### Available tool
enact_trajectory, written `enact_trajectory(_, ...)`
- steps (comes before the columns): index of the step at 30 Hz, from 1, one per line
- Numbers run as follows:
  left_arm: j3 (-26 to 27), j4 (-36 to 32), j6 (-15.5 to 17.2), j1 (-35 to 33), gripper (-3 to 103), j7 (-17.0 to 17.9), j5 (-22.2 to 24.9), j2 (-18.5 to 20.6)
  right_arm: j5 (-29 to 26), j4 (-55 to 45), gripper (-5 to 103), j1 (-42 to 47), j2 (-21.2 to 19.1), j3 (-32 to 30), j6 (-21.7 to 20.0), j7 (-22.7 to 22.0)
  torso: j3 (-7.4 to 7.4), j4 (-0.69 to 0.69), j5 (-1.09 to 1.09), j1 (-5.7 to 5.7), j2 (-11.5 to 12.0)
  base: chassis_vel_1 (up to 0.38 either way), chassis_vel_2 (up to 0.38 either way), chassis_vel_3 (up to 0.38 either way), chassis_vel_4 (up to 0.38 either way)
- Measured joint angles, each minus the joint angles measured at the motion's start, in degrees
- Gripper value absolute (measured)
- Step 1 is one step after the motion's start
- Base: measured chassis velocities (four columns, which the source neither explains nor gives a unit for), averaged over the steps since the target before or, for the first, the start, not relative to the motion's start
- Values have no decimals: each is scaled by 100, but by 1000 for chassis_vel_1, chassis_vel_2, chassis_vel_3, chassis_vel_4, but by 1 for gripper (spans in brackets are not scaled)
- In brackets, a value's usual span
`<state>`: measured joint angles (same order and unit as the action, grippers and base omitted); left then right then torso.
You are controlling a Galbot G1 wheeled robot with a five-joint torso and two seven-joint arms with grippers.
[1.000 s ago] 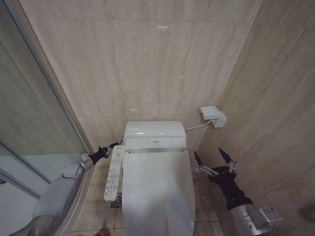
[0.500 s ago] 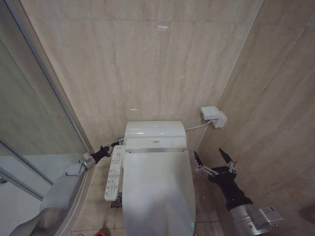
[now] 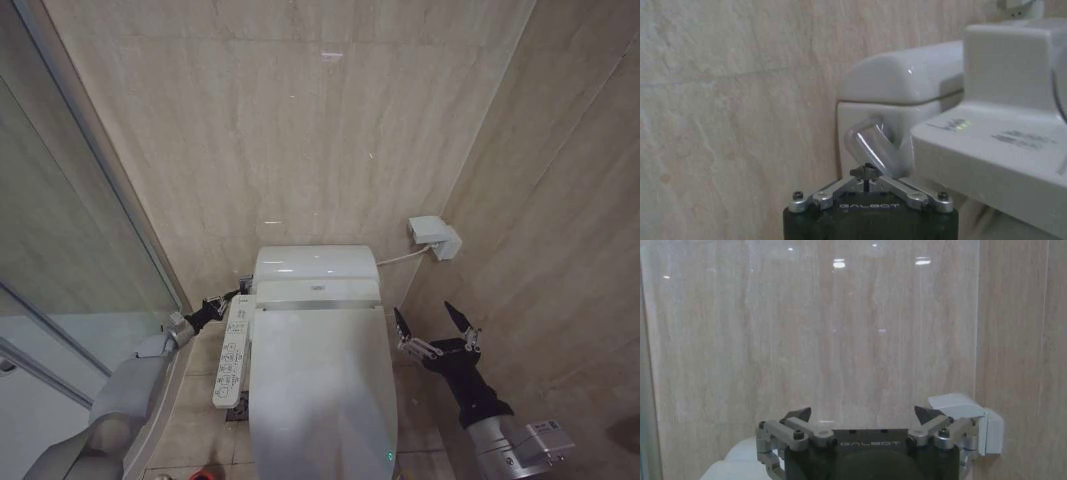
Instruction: Open the toilet lid, clean the toilet bowl with a toilet brush, close the toilet lid, and flush.
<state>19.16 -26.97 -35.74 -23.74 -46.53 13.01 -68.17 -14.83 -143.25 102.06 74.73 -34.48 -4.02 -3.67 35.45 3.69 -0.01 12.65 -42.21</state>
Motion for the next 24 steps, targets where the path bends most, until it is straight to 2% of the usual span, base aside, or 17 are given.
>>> enact_trajectory(2, 37, -87, -4, -48, 0, 3, 14, 2, 0, 0, 100, 0, 0, 0, 0, 0, 0, 1, 1, 0, 0, 0, 0, 0, 0)
enact_trajectory(7, 221, -925, 102, -554, 0, 219, 243, 100, 0, 0, 100, 0, 0, 0, 0, 0, 1, -4, -2, 1, 1, 0, 0, 0, 0)
enact_trajectory(8, 283, -1215, 147, -723, 0, 355, 307, 134, 0, 0, 100, 0, -1, 0, 0, 0, -1, 0, 2, 0, 0, 0, 0, 0, 0)
enact_trajectory(9, 405, -1692, 293, -1013, 0, 582, 415, 183, 0, 0, 100, 0, 0, 0, 0, -2, -1, -2, 4, -1, 0, 0, 0, 0, 0)
enact_trajectory(10, 405, -1692, 293, -1013, 0, 582, 415, 183, 0, 0, 100, 0, 0, 0, 0, -2, -1, -2, 4, -1, 0, 0, 0, 0, 0)
enact_trajectory(12, 708, -2670, 523, -1622, 0, 1077, 390, 244, 0, -1, 100, 0, 0, 0, 0, 0, -1, 0, -1, -1, 0, 0, 0, 0, 0)
enact_trajectory(13, 708, -2670, 523, -1622, 0, 1077, 390, 244, 0, -1, 100, 0, 0, 0, 0, 0, -1, 0, -1, -1, 0, 0, 0, 0, 0)
enact_trajectory(14, 807, -2953, 575, -1830, 0, 1265, 345, 255, 0, 0, 100, 0, 0, 0, 0, 0, -1, -1, 4, -1, 0, 0, 0, 0, 0)
enact_trajectory(15, 942, -3657, 770, -2276, 0, 1799, 345, 260, 0, 0, 100, 0, 0, 0, 0, 0, 0, -9, -1, -1, 0, 0, 0, 0, 0)
enact_trajectory(16, 942, -3657, 770, -2276, 0, 1799, 345, 260, 0, 0, 100, 0, 0, 0, 0, 0, 0, -9, -1, -1, 0, 0, 0, 0, 0)
enact_trajectory(17, 1000, -4144, 920, -2561, 0, 2192, 433, 254, 0, 0, 100, 0, 1, 0, 0, -1, -1, -1, -2, -1, 0, 0, 0, 0, 0)
enact_trajectory(18, 1067, -4629, 1068, -2855, 0, 2628, 537, 234, 0, 0, 100, 0, -1, -1, 0, 0, -1, -4, 2, -2, 0, 0, 0, 0, 0)
enact_trajectory(19, 1119, -5179, 1240, -3168, 0, 3259, 569, 207, 0, 0, 100, 0, 0, 0, 0, 0, -1, -5, 4, -1, 0, 0, 0, 0, 0)
enact_trajectory(20, 1119, -5179, 1240, -3168, 0, 3259, 569, 207, 0, 0, 100, 0, 0, 0, 0, 0, -1, -5, 4, -1, 0, 0, 0, 0, 0)
enact_trajectory(22, 1144, -5804, 1460, -3513, 0, 3998, 630, 169, 0, -1, 100, 0, 1, 0, 0, 0, -1, 1, 1, -2, -1, 0, 0, 0, 0)
enact_trajectory(23, 1194, -6446, 1788, -3911, 0, 4599, 757, 126, 0, 0, 100, 0, 0, 0, 0, -1, -1, -2, 4, -2, -1, 0, 0, 0, 0)
enact_trajectory(24, 1221, -6724, 1927, -4080, 0, 4777, 809, 108, 0, 0, 100, 0, 0, 0, 0, 0, -1, -3, 2, -2, 0, 0, 0, 0, 0)
